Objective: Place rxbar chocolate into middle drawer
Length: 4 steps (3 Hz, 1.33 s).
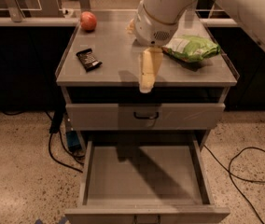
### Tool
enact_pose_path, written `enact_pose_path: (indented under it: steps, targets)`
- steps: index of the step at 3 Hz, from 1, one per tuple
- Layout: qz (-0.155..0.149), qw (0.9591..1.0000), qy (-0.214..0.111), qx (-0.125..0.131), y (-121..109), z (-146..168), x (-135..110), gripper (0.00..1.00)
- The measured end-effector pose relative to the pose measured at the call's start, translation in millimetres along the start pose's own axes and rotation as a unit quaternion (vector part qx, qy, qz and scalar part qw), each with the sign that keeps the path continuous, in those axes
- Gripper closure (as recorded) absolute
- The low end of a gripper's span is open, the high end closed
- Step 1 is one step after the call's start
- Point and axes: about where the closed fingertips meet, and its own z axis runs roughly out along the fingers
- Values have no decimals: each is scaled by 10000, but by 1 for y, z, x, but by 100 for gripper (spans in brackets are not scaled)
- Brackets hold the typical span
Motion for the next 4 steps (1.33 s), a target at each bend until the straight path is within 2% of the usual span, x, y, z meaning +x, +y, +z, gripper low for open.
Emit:
enact_pose_path:
  steps: [1, 2, 3, 4]
  targets:
    - [-442, 9989, -128, 14, -40, 30, -23, 0]
    - [-861, 9956, -366, -105, -75, 59, -47, 0]
    - [-1273, 9896, -588, -319, -102, 86, -73, 0]
    - [-1533, 9830, -918, -416, -126, 113, -100, 0]
